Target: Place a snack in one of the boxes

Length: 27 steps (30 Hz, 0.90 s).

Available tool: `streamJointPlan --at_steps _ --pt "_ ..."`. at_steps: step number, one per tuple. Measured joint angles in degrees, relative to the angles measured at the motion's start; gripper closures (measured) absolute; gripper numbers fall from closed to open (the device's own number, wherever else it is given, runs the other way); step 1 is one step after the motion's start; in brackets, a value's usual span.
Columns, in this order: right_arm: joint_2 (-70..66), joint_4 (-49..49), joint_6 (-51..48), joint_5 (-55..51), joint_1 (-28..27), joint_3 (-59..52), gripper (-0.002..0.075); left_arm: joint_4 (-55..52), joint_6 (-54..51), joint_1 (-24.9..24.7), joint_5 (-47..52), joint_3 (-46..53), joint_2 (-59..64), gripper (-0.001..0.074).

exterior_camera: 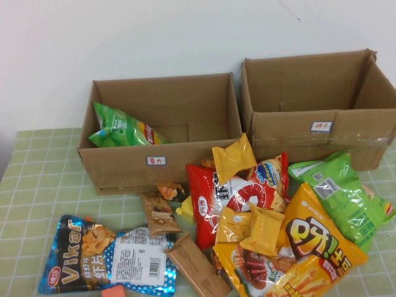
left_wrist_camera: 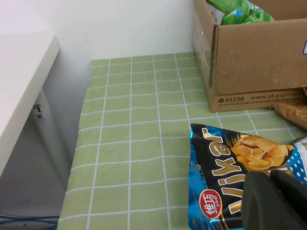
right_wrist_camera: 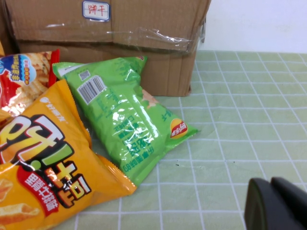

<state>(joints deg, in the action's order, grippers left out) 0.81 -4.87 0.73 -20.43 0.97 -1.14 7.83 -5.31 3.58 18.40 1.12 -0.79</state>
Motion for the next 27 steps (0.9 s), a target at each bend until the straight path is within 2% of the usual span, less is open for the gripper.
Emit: streamJointPlan --at_steps 7,10,14,18,22,27 --pt "0.0 0.0 0.0 -0.22 0.0 0.0 0.0728 0.0 0.0 0.0 0.0 0.0 0.0 0.0737" --pt "0.0 0.0 0.0 -4.06 0.0 1.85 0.0728 0.0 0.0 0.0 0.0 0.0 0.0 0.0737" --pt "0.0 0.0 0.0 -10.51 0.0 11.59 0.0728 0.0 0.0 0.08 0.0 0.0 0.0 0.0737" --pt "0.0 0.0 0.0 -11.76 0.0 22.31 0.0728 0.0 0.0 0.08 0.0 0.0 0.0 0.0737" --pt "0.12 0.0 0.0 -7.35 0.0 28.74 0.0728 0.0 0.0 0.08 0.0 0.0 0.0 0.0737" --pt "0.12 0.0 0.0 2.44 0.0 29.31 0.0728 0.0 0.0 0.08 0.0 0.0 0.0 0.0737"
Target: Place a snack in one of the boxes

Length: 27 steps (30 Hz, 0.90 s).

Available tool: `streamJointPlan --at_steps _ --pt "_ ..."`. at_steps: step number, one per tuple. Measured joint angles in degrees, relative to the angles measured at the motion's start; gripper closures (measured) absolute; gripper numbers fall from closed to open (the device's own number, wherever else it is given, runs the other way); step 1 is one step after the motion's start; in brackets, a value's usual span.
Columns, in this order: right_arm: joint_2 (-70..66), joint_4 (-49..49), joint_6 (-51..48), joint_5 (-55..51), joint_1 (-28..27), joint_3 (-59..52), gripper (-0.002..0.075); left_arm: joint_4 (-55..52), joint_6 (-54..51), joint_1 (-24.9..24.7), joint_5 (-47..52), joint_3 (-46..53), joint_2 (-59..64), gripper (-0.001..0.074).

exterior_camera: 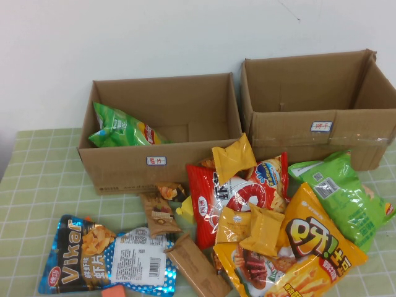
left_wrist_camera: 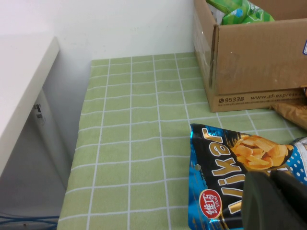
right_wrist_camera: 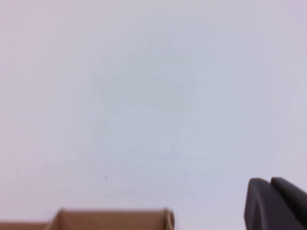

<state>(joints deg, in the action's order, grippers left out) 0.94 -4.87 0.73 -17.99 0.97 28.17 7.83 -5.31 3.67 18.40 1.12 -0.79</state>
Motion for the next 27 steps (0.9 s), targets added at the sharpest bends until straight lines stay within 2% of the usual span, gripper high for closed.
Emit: streamJointPlan --at_steps 13,20,27 --pt "0.0 0.67 0.0 2.83 0.0 0.0 0.0728 0.0 0.0 0.0 0.0 0.0 0.0 0.0737" --pt "-0.88 -3.43 -8.07 -6.59 0.0 0.25 0.0728 0.0 -0.12 0.0 0.0 0.0 0.0 0.0737" --pt "-16.54 -10.16 -8.69 -15.0 0.14 5.15 0.0728 0.0 -0.12 0.0 0.0 0.0 0.0 0.0737"
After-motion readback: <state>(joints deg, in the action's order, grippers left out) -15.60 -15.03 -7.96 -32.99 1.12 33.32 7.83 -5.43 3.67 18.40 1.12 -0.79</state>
